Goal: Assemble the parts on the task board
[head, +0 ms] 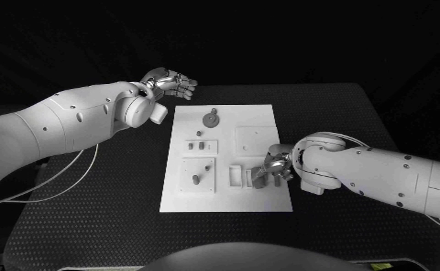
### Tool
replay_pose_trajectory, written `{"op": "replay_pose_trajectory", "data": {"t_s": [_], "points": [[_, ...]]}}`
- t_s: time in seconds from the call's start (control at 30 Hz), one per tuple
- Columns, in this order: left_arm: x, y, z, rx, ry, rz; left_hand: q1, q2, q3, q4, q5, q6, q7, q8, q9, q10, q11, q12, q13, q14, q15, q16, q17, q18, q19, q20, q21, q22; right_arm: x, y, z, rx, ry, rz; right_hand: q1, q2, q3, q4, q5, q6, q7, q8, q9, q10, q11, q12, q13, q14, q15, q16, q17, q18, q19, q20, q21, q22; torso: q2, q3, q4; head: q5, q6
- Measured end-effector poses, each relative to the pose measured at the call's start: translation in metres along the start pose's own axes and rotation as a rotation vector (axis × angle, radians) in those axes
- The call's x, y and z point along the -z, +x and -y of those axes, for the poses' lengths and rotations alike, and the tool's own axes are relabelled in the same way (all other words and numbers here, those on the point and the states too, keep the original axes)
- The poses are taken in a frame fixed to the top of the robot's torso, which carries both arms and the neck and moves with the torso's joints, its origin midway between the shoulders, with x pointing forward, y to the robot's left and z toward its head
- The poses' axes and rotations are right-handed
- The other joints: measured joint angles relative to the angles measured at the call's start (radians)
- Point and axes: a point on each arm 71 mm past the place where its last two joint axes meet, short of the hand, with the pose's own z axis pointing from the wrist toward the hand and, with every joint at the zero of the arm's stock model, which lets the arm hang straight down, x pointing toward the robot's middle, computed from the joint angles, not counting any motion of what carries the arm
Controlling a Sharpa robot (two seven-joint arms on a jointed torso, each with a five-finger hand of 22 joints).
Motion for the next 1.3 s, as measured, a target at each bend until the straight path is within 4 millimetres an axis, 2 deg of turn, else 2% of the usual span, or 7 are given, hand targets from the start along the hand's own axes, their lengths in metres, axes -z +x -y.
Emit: {"op": "replay_pose_trajectory", "data": {"t_s": [0.4, 0.63, 0.7, 0.8, 0.97, 1.17, 1.3], "points": [[0.000, 0.000, 0.000, 0.000, -0.001, -0.001, 0.000, 0.000, -0.003, 0.003, 0.000, 0.000, 0.000, 0.000, -0.001, 0.000, 0.000, 0.004, -0.001, 0.000, 0.000, 0.000, 0.001, -0.001, 0.000, 0.000, 0.000, 0.001, 0.000, 0.000, -0.002, 0.010, 0.005, 0.004, -0.008, 0.011, 0.007, -0.029, 0.000, 0.006, -0.004, 0.001, 0.000, 0.002, 0.002, 0.000, 0.001, -0.001, -0.001, 0.007, -0.010, 0.000, -0.002, -0.002, 0.000, 0.000, 0.000, -0.0003, 0.0011, -0.003, 0.000], [0.000, 0.000, 0.000, 0.000, -0.001, -0.001, 0.000, 0.000, -0.003, 0.003, 0.000, 0.000, 0.000, 0.000, -0.001, 0.000, 0.000, 0.004, -0.001, 0.000, 0.000, 0.000, 0.001, -0.001, 0.000, 0.000, 0.000, 0.001, 0.001, 0.000, 0.000, -0.005, 0.005, 0.001, -0.018, 0.050, 0.011, -0.039, -0.004, 0.011, 0.000, 0.000, 0.000, 0.009, -0.006, 0.000, 0.004, -0.001, -0.001, 0.014, -0.014, -0.001, -0.006, -0.001, 0.000, 0.000, 0.000, -0.0007, 0.0012, -0.002, -0.001], [0.000, 0.000, 0.000, 0.000, -0.001, -0.001, -0.002, 0.002, -0.003, 0.003, 0.000, 0.000, 0.000, 0.000, -0.001, 0.000, 0.000, 0.004, -0.001, 0.000, 0.000, 0.000, 0.001, -0.001, 0.000, 0.000, 0.000, 0.001, 0.002, 0.001, 0.001, -0.018, 0.003, 0.000, -0.019, 0.063, 0.009, -0.043, -0.004, 0.014, 0.002, -0.015, -0.005, 0.009, -0.006, 0.000, 0.004, -0.001, 0.000, 0.014, -0.017, -0.001, -0.006, -0.001, 0.000, 0.000, 0.000, -0.0006, 0.0011, -0.002, 0.000], [0.000, 0.000, 0.000, 0.000, -0.001, -0.001, -0.004, 0.004, -0.003, 0.003, 0.000, 0.000, 0.000, 0.000, -0.001, 0.000, 0.000, 0.004, -0.001, 0.000, 0.000, 0.000, 0.001, -0.002, 0.000, 0.000, 0.000, 0.001, 0.004, 0.002, 0.001, -0.038, -0.002, -0.008, -0.015, 0.068, 0.008, -0.047, -0.004, 0.021, -0.001, -0.013, -0.056, 0.013, -0.005, 0.000, 0.002, -0.002, 0.000, 0.014, -0.020, -0.001, -0.009, -0.001, 0.004, 0.000, 0.000, -0.0003, 0.0004, -0.001, 0.001], [0.000, 0.000, 0.000, 0.000, -0.002, -0.001, -0.004, 0.004, -0.003, 0.003, 0.000, 0.000, 0.000, 0.000, -0.001, 0.000, 0.000, 0.004, -0.001, 0.000, 0.000, 0.000, 0.002, -0.003, 0.000, 0.000, 0.000, 0.001, 0.011, -0.005, -0.002, -0.064, -0.013, -0.011, -0.019, 0.075, 0.008, -0.047, -0.004, 0.023, -0.002, -0.006, -0.050, 0.016, -0.005, 0.000, 0.001, -0.003, 0.001, 0.014, -0.022, -0.001, -0.009, -0.001, 0.004, 0.000, 0.000, 0.0004, -0.0001, 0.000, 0.003], [0.000, 0.000, 0.000, 0.000, -0.002, -0.002, -0.004, 0.004, -0.003, 0.003, 0.000, 0.000, 0.000, 0.000, -0.001, 0.000, 0.000, 0.004, -0.001, 0.000, 0.000, 0.000, 0.002, 0.008, 0.000, 0.000, 0.000, 0.000, 0.019, -0.017, -0.004, -0.098, -0.024, -0.001, -0.027, 0.082, 0.007, -0.049, -0.005, 0.031, -0.004, -0.006, -0.046, 0.021, -0.011, 0.000, 0.000, -0.006, -0.001, 0.018, -0.026, -0.001, -0.009, -0.001, 0.004, 0.000, 0.000, 0.0004, 0.0000, -0.001, 0.004], [0.000, 0.001, 0.000, 0.000, -0.002, -0.002, -0.004, 0.004, -0.003, 0.003, 0.000, 0.000, 0.000, 0.000, -0.001, 0.000, 0.000, 0.004, -0.001, 0.000, 0.000, 0.000, 0.002, 0.008, 0.000, 0.000, 0.000, 0.001, 0.022, -0.018, -0.006, -0.115, -0.032, -0.003, -0.034, 0.075, -0.002, -0.050, -0.005, 0.031, -0.004, -0.005, -0.045, 0.025, -0.007, 0.000, 0.000, -0.007, -0.002, 0.018, -0.030, -0.001, -0.010, -0.001, 0.004, 0.000, 0.000, 0.0003, -0.0003, -0.002, 0.005]]}}
